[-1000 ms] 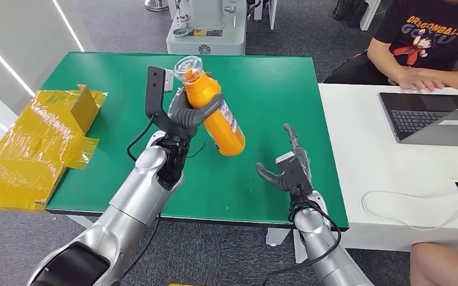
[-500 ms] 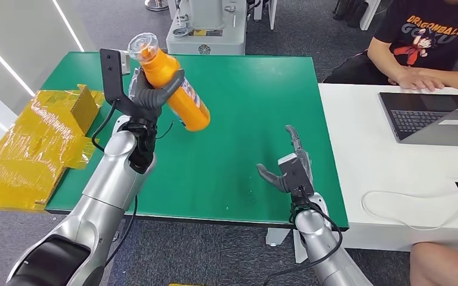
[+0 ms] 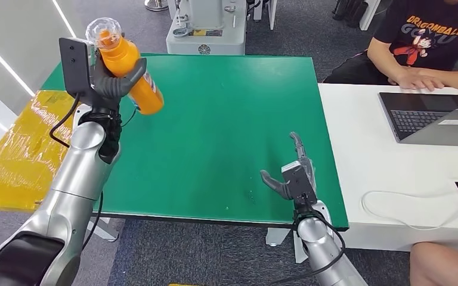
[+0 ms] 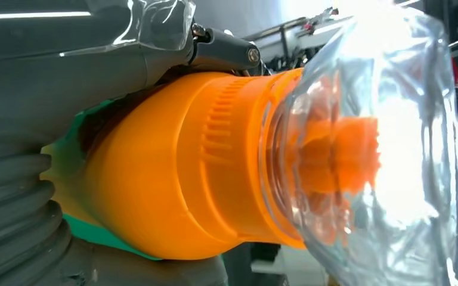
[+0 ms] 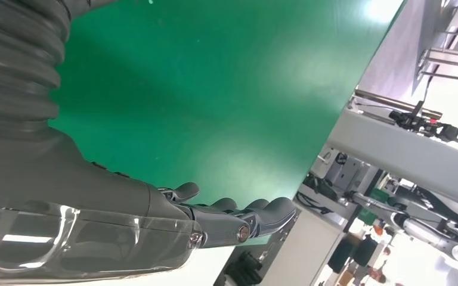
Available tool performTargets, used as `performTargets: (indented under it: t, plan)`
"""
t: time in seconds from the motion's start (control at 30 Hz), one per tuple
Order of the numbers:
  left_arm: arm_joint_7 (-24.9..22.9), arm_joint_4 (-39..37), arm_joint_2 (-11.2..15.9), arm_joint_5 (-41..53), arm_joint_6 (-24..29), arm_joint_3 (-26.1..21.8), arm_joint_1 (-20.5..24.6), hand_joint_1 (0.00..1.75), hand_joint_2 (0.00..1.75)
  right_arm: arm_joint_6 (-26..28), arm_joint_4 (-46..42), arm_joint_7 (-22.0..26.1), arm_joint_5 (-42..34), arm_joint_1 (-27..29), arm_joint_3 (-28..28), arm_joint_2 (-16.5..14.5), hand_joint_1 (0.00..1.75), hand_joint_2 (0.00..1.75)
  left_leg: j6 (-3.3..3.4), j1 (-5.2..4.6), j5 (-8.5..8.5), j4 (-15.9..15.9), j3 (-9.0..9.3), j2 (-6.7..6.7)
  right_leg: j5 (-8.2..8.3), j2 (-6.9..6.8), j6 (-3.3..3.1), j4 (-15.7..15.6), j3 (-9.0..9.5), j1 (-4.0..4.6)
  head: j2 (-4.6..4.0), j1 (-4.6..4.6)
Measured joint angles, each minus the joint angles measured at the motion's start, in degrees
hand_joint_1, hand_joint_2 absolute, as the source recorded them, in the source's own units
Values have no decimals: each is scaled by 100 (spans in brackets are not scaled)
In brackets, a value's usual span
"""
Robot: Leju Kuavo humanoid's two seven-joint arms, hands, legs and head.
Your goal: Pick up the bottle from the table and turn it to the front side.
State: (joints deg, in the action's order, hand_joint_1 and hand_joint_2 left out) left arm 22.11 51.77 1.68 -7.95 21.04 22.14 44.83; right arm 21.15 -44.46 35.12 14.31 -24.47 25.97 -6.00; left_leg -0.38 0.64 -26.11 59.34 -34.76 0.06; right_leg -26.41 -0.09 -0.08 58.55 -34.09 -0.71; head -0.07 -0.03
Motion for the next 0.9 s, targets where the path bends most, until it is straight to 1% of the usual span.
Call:
performTargets:
  t: [0.2,0.43,0.53,0.67,0.77,0.9]
  plan:
    - [-117,-5,328,852,68,3,156,175,175,52,-193,-36,13,171,-1,78,0,175,0,0,0,0,0,2,0,3,0,-1,-2,0,0,-1]
    - [-424,-183,639,2041,88,120,347,175,175,74,-469,-76,45,394,-13,191,0,175,0,0,0,0,-1,4,1,4,-1,0,-4,0,0,0]
    - [-524,-273,803,2317,39,146,437,175,175,20,-588,-101,63,467,-19,231,0,175,0,0,0,0,-1,13,2,13,-3,1,-6,0,0,0]
    - [-596,-355,1068,2558,24,156,462,175,175,-20,-639,-114,88,487,-20,245,0,175,-1,1,0,-1,-1,22,3,22,-4,3,-11,0,0,0]
    - [-678,-421,1295,2906,24,171,467,175,175,-28,-642,-103,103,487,-20,246,0,175,-1,1,0,-2,-1,22,2,22,-4,5,-13,1,0,0]
    - [-949,-546,1608,3479,-64,268,508,175,175,-44,-642,-84,106,487,-20,250,0,175,-1,2,0,-2,-1,24,2,23,-5,6,-15,1,0,0]
